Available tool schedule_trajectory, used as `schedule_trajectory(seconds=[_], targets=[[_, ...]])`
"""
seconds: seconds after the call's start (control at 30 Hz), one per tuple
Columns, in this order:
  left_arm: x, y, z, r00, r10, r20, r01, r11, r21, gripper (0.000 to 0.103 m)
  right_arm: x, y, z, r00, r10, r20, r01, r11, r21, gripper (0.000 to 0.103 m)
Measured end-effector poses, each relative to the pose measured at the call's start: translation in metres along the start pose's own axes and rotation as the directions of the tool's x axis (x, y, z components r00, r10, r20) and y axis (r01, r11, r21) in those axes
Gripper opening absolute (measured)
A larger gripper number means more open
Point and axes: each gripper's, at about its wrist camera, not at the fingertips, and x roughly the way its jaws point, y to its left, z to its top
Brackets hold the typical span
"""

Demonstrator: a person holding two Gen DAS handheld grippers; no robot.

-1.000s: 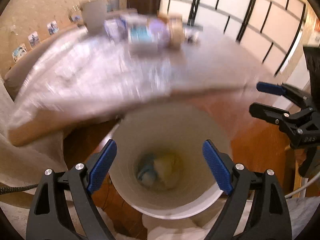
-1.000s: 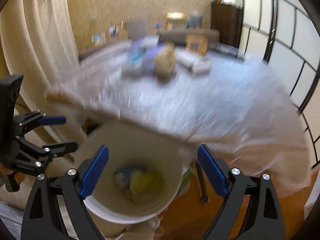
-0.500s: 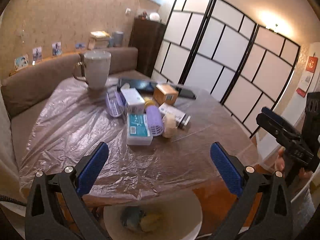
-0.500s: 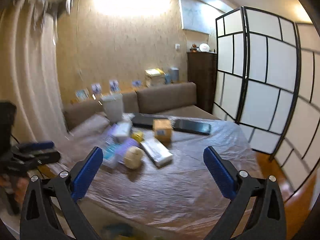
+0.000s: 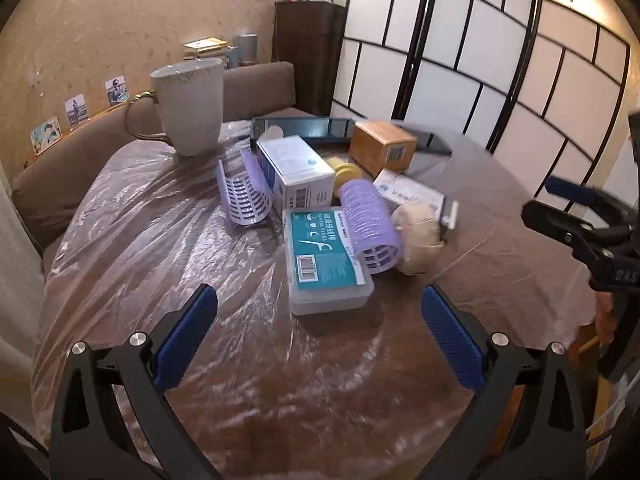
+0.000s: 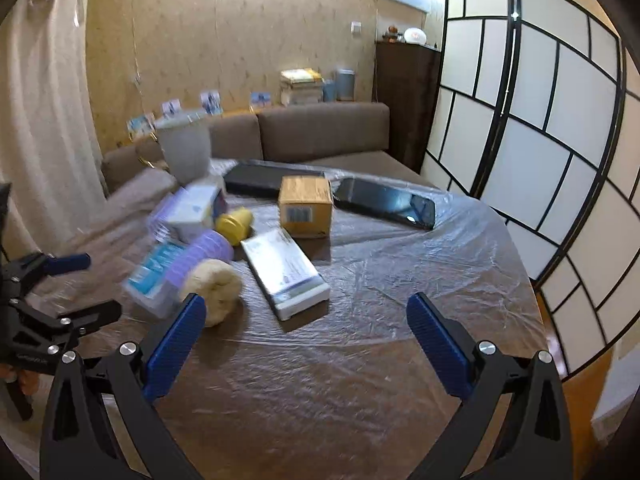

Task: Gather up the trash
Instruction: 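Move both tools back over the table toward the remaining items, then grasp the teal dental floss case with the left tool while the right tool grasps the white medicine box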

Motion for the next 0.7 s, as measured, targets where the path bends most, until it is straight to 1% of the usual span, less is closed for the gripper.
schedule_trajectory(seconds=[0.07, 0.13, 0.17, 0.2, 0.23, 0.27, 0.3, 0.33, 0.37, 0.47, 0.5, 0.57, 0.63, 0.7], targets=[[0.011, -0.002, 0.002, 1.0, -0.005, -0.021, 0.006, 1.0, 0.018, 0.102, 0.015, 0.0, 0.002, 1.0, -0.004, -0.029, 0.004, 1.0, -0.018, 0.099], [0.021, -0.004, 0.004, 0.999, 0.006, -0.042, -0.005, 0.999, 0.043, 0.101, 0.026, 0.0, 0.003, 0.999, 0.003, -0.052, -0.004, 1.0, -0.024, 0.099], [0.027, -0.004, 0.005, 0.999, 0.011, -0.05, -0.008, 0.999, 0.054, 0.095, 0.029, 0.0, 0.003, 0.998, 0.007, -0.058, -0.009, 1.0, -0.027, 0.099], [0.031, -0.004, 0.006, 0.998, 0.013, -0.06, -0.009, 0.998, 0.058, 0.093, 0.034, 0.0, 0.004, 0.998, 0.011, -0.065, -0.013, 0.999, -0.031, 0.099], [0.036, -0.003, 0.007, 0.998, 0.009, -0.068, -0.005, 0.998, 0.057, 0.087, 0.04, 0.001, 0.005, 0.997, 0.019, -0.073, -0.021, 0.999, -0.034, 0.099], [0.04, 0.0, 0.008, 0.997, 0.0, -0.08, 0.005, 0.999, 0.052, 0.076, 0.044, 0.001, 0.006, 0.996, 0.029, -0.082, -0.032, 0.999, -0.036, 0.099], [0.044, 0.002, 0.008, 0.996, -0.012, -0.094, 0.016, 0.999, 0.048, 0.071, 0.047, 0.002, 0.007, 0.996, 0.035, -0.086, -0.039, 0.999, -0.038, 0.099], [0.048, 0.005, 0.009, 0.994, -0.024, -0.109, 0.029, 0.999, 0.045, 0.061, 0.051, 0.002, 0.007, 0.995, 0.043, -0.092, -0.047, 0.998, -0.041, 0.099], [0.047, 0.005, 0.009, 0.995, -0.017, -0.102, 0.023, 0.998, 0.054, 0.059, 0.057, 0.003, 0.008, 0.993, 0.052, -0.103, -0.057, 0.997, -0.048, 0.099], [0.046, 0.009, 0.008, 0.994, -0.024, -0.105, 0.032, 0.997, 0.073, 0.058, 0.071, 0.006, 0.011, 0.99, 0.065, -0.127, -0.073, 0.995, -0.065, 0.098], [0.044, 0.012, 0.007, 0.995, -0.017, -0.102, 0.024, 0.997, 0.075, 0.058, 0.075, 0.007, 0.012, 0.989, 0.067, -0.135, -0.077, 0.995, -0.069, 0.098], [0.04, 0.018, 0.006, 0.995, -0.008, -0.1, 0.014, 0.998, 0.067, 0.058, 0.084, 0.006, 0.014, 0.986, 0.072, -0.15, -0.084, 0.993, -0.078, 0.097], [0.035, 0.028, 0.004, 0.995, -0.005, -0.1, 0.01, 0.999, 0.046, 0.058, 0.093, 0.006, 0.016, 0.982, 0.082, -0.169, -0.097, 0.992, -0.083, 0.093], [0.03, 0.038, 0.003, 0.995, -0.002, -0.101, 0.006, 0.999, 0.032, 0.058, 0.099, 0.006, 0.018, 0.979, 0.087, -0.185, -0.104, 0.991, -0.083, 0.092]])
